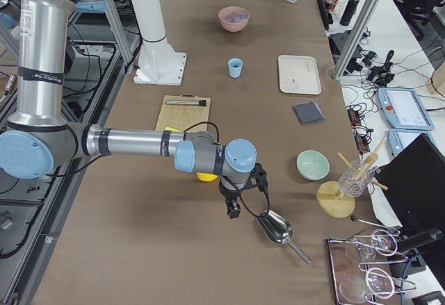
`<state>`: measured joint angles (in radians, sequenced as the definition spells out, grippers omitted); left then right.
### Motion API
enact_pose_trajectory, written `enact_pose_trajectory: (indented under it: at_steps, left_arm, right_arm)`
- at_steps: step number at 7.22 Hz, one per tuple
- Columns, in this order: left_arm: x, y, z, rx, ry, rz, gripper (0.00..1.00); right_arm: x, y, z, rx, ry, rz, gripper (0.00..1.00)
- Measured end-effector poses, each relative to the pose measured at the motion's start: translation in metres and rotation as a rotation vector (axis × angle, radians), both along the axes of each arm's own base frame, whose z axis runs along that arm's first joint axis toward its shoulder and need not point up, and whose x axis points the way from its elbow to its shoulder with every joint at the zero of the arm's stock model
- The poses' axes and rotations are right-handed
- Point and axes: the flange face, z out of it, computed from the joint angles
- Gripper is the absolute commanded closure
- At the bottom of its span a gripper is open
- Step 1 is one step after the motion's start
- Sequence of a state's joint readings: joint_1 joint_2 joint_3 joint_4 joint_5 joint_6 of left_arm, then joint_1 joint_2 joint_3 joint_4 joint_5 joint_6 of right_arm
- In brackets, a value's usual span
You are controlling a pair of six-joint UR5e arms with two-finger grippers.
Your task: Put ice and cherries in cup
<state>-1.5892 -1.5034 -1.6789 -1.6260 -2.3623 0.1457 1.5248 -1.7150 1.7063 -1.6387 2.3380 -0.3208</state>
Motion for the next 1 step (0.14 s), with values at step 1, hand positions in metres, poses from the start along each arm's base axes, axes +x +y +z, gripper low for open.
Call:
enact_pose_trajectory:
  at_steps: [1]
  left_arm:
    - [-0.0001,-0.0001,-0.0008,0.002,0.0,0.0,0.02]
  right_arm:
    - [-0.0001,-0.0007,-0.002,0.004,-0.001,0.001,0.0]
